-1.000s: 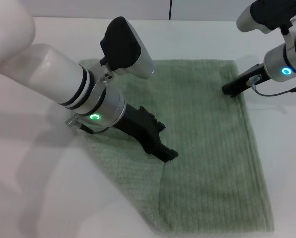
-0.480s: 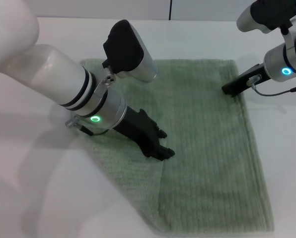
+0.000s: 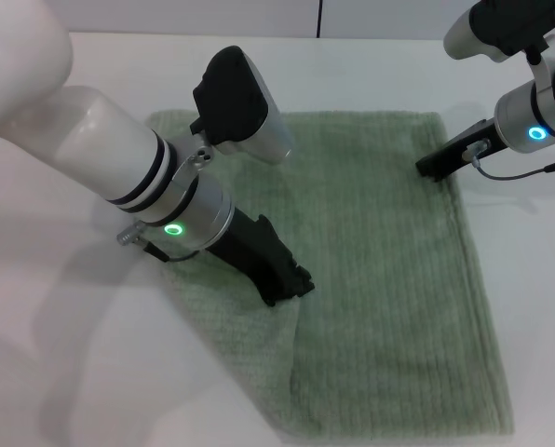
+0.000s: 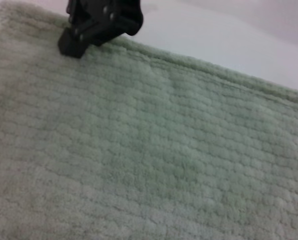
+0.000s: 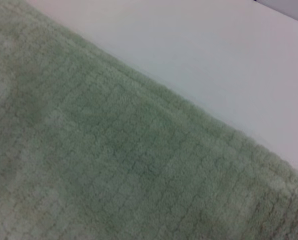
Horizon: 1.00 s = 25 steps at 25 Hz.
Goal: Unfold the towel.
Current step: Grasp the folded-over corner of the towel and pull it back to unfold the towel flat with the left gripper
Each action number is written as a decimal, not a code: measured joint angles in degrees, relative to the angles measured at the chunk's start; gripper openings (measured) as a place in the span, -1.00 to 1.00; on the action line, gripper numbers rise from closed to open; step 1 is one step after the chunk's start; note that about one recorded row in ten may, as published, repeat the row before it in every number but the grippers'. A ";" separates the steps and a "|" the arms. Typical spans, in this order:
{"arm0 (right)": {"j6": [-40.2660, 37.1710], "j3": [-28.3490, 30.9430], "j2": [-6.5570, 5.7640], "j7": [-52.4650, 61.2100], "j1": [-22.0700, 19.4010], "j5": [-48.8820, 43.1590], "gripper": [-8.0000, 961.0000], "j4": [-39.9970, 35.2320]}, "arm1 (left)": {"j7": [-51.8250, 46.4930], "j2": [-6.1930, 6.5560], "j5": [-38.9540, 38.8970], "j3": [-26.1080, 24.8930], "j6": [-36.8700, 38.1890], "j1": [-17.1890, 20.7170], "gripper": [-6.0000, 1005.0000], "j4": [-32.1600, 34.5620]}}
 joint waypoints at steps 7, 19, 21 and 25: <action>-0.01 0.00 0.00 0.00 0.07 0.00 -0.99 0.00 | 0.22 0.26 0.02 -0.80 2.15 0.37 -0.84 2.17; -0.17 0.00 0.00 -0.40 -0.03 0.09 -0.99 0.20 | 0.50 0.58 0.07 -4.71 6.65 0.65 -0.90 4.72; -0.18 0.00 0.00 -0.43 -0.04 0.08 -0.99 0.26 | 0.50 0.58 0.07 -4.71 6.65 0.65 -0.90 4.72; -0.18 0.00 0.00 -0.49 0.00 0.08 -0.99 0.25 | 0.28 0.66 3.27 -8.66 12.92 1.16 -0.90 8.90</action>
